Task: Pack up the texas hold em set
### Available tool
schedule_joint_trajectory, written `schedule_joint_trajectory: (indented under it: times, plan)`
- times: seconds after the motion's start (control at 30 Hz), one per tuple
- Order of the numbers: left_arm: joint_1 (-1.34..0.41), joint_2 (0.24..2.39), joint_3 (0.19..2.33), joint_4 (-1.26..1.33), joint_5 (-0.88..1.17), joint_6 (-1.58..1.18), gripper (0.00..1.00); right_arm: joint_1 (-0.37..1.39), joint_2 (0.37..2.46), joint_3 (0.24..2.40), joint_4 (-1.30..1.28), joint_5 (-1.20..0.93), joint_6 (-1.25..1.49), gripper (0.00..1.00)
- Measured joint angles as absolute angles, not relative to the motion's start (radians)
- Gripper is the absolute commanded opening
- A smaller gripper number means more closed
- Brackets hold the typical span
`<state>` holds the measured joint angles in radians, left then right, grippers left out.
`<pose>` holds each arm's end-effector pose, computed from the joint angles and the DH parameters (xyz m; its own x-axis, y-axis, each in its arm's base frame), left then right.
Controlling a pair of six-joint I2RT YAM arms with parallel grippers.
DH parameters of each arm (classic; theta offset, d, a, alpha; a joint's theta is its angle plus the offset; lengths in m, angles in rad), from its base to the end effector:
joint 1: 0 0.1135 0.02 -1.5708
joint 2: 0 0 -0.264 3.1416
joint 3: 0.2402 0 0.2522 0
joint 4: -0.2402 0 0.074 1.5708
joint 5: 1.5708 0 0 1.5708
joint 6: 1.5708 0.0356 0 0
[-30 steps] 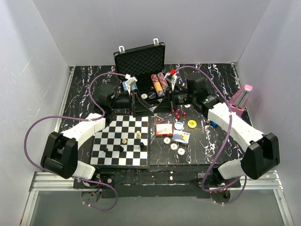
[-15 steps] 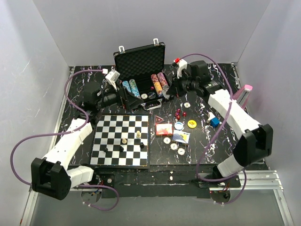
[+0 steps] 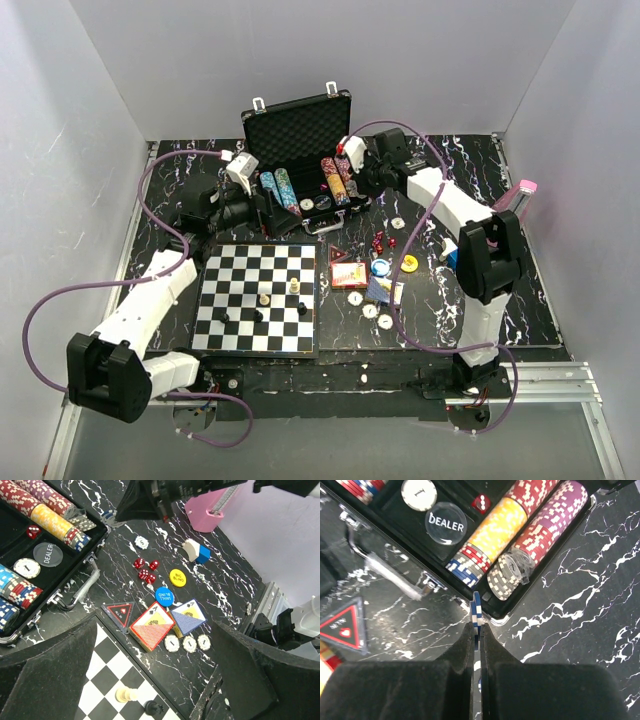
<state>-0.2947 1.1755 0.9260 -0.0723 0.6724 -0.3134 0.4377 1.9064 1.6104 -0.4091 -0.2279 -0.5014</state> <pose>0.2492 -0.0988 0.3226 -0.5323 -0.0905 -0.8417 0.6607 0.5772 -0.4799 0.3965 0.1944 0.2783 -0.2414 -0.6299 -0.7382 -0.7809 0.5777 -0.2376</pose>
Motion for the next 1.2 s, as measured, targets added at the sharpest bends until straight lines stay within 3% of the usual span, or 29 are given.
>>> schedule_joint_trajectory:
  times: [0.4, 0.73, 1.2]
  plan:
    - [-0.295, 1.198, 0.938, -0.083, 0.671, -0.307, 0.98, 0.438, 2.025, 1.649, -0.364, -0.181, -0.757, 0.01]
    - [-0.295, 1.205, 0.938, -0.084, 0.672, -0.306, 0.98, 0.438, 2.138, 1.775, -0.376, -0.181, -0.848, 0.01]
    - [-0.295, 1.221, 0.945, -0.083, 0.673, -0.307, 0.98, 0.439, 2.174, 1.777, -0.335, -0.127, -0.969, 0.01]
